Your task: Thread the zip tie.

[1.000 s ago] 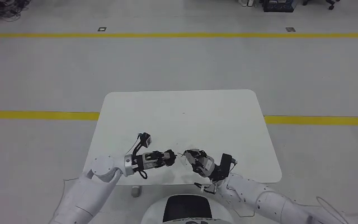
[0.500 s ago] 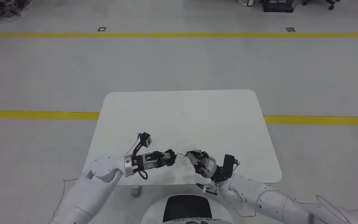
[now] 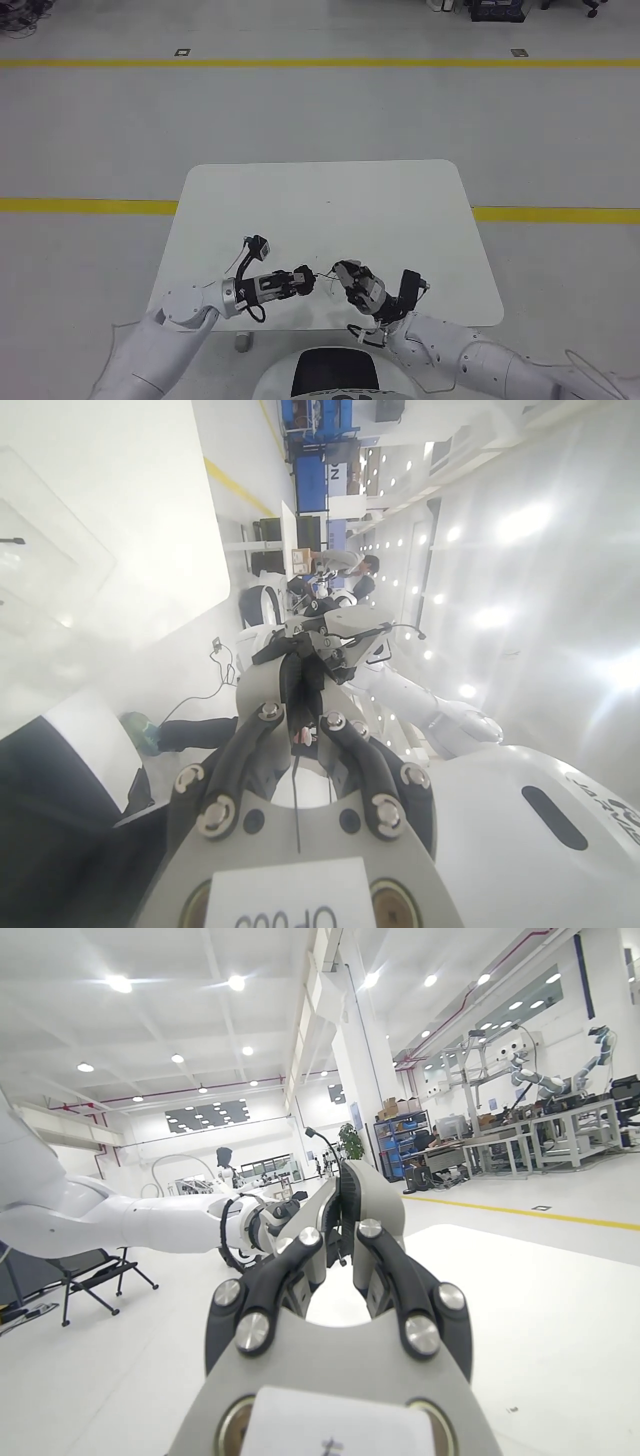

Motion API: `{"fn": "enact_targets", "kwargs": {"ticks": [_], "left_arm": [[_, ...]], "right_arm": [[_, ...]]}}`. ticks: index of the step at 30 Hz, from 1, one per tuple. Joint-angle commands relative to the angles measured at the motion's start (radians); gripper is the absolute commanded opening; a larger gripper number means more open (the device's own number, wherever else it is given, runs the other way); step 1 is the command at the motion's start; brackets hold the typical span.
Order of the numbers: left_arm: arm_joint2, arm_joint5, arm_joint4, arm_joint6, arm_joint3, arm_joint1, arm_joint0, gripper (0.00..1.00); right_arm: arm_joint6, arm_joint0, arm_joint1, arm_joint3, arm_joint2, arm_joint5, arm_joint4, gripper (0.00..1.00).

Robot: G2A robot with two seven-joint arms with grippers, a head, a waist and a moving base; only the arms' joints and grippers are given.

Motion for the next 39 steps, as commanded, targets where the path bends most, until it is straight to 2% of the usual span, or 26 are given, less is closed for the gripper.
{"fn": "enact_targets", "kwargs": {"ticks": [1, 5, 11, 18, 39], "left_arm": [[-0.003, -0.016, 0.007, 0.010, -0.006, 0.002, 0.006, 0.00], [-0.008, -0.043, 0.023, 0.047, -0.022, 0.004, 0.021, 0.00], [-0.018, -0.043, 0.044, 0.086, -0.039, 0.007, 0.037, 0.00], [-0.025, -0.043, 0.052, 0.099, -0.051, 0.009, 0.047, 0.00], [-0.020, -0.043, 0.072, 0.113, -0.061, 0.011, 0.053, 0.00]], "right_arm": [[0.002, -0.002, 0.002, -0.006, 0.000, 0.000, 0.014, 0.00], [0.002, -0.003, 0.008, -0.013, 0.000, 0.000, 0.032, 0.00], [0.004, -0.007, 0.012, -0.023, 0.000, 0.000, 0.041, 0.00], [-0.002, -0.019, 0.008, -0.026, 0.000, 0.000, 0.040, 0.00], [-0.008, -0.008, -0.040, 0.019, 0.000, 0.000, 0.032, 0.00]]}}
